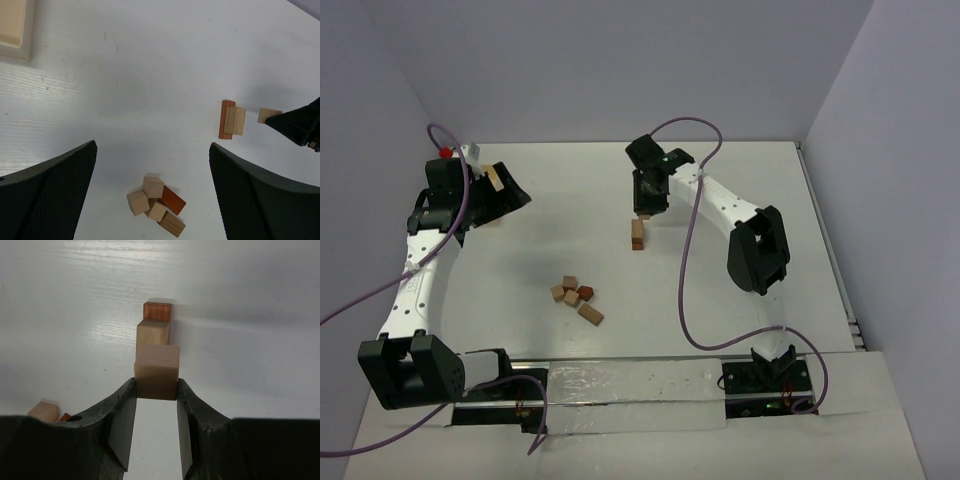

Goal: Build the wood block tower

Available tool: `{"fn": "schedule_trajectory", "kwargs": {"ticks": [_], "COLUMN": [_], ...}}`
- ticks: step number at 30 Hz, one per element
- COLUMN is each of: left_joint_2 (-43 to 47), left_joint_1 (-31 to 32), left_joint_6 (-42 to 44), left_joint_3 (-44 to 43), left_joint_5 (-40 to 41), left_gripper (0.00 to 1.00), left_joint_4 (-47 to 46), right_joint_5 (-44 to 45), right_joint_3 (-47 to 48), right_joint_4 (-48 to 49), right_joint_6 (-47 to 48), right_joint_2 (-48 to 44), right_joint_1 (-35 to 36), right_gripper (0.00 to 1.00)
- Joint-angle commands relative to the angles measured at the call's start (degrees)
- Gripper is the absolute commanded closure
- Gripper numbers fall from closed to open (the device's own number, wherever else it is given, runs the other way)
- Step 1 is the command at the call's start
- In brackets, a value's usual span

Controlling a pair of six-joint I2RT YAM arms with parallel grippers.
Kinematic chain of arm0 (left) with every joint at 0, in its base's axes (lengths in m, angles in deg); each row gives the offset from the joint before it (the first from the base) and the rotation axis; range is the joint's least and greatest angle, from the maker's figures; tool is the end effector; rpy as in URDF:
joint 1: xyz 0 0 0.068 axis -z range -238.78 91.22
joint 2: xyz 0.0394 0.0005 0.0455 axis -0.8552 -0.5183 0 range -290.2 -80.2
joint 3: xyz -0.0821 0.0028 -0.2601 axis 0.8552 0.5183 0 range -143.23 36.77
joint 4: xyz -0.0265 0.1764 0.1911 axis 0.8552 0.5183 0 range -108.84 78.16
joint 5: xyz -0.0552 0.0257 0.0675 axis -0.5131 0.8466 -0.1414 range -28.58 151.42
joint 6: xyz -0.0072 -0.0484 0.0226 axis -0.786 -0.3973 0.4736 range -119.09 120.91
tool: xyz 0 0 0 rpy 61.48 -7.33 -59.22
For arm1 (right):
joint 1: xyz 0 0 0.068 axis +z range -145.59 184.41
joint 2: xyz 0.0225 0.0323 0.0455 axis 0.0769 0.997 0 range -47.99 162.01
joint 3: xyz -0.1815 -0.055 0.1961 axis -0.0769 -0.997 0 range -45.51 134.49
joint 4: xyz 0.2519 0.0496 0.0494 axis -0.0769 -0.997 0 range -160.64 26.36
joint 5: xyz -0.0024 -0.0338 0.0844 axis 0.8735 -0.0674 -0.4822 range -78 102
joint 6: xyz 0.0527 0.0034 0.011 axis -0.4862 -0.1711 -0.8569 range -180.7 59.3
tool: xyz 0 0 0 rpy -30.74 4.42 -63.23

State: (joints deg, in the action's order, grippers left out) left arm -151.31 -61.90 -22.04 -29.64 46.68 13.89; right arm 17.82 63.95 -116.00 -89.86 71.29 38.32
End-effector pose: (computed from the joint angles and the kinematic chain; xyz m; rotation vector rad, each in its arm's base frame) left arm 0.2698 0.0057 0.3372 -0.3651 2.2107 -0.4751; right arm 0.3769 0.2491 0.2644 -0.0769 2.6654 0.2301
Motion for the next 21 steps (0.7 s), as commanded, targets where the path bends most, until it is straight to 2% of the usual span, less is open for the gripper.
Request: {"fn": "schedule_trajectory", "kwargs": {"ticks": [1, 7, 21], "left_joint_2": [0.2, -0.3, -0.1], "left_joint_1": [-0.2, -0.3, -0.2], "left_joint_6": [-0.7, -0.9, -1.1], "left_joint_3": [-0.8, -0.8, 0.1], "left_joint_5": [0.3, 0.2, -0.1], "left_gripper": [0.01, 0.01, 0.01], "left_joint_4": [-2.9, -3.1, -3.8], "right_joint_5": [-0.5, -3.5, -2.9], "right_joint_3": [3.7, 3.9, 4.5], "right_joint_4": [-0.7, -0.8, -0.9], "right_joint_6": [-1.1, -1.7, -2.4], "right_joint_2": [1.3, 3.1, 4.5], "right_joint_1": [0.1, 0.2, 0.9], "right_gripper": [1.00, 1.00, 1.00]}}
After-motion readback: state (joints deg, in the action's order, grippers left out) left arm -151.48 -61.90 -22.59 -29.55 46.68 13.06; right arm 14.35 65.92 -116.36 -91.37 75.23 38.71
